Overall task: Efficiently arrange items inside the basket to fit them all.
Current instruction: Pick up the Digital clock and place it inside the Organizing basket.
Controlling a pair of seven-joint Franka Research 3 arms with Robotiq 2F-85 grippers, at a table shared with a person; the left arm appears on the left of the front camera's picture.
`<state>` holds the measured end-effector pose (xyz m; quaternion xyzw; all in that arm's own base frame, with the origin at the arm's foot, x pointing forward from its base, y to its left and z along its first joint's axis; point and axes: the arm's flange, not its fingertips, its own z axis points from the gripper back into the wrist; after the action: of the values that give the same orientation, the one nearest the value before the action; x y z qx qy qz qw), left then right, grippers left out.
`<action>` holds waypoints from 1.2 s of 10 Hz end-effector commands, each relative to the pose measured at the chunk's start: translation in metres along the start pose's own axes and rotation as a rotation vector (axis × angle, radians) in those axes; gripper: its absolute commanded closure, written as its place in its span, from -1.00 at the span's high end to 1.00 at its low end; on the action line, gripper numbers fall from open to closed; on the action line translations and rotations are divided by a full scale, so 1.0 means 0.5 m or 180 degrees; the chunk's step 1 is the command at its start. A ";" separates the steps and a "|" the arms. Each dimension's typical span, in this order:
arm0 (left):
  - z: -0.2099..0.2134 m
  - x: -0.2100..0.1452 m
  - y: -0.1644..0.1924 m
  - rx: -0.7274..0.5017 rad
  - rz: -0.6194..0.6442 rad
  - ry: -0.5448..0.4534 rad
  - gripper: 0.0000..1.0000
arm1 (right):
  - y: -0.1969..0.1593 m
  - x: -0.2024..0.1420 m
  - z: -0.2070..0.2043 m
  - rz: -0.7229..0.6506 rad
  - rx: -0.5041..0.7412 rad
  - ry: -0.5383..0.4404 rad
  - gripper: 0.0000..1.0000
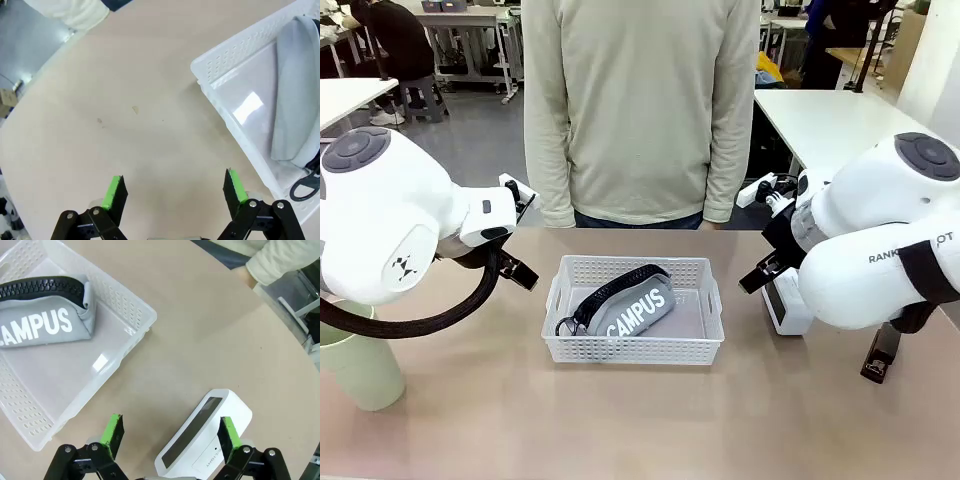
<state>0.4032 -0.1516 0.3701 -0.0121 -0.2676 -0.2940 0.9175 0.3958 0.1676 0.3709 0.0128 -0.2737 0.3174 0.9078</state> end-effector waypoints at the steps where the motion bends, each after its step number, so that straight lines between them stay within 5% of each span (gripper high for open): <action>1: 0.000 0.000 0.000 0.0000 0.0000 -0.0001 1.00 | 0.000 0.000 0.000 0.0000 0.0000 0.0000 1.00; 12: 0.000 0.000 0.000 0.0000 0.0000 -0.0001 1.00 | 0.000 0.000 0.000 0.0000 0.0000 0.0000 1.00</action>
<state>0.4032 -0.1515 0.3701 -0.0123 -0.2676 -0.2937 0.9176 0.3958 0.1677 0.3708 0.0126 -0.2736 0.3176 0.9078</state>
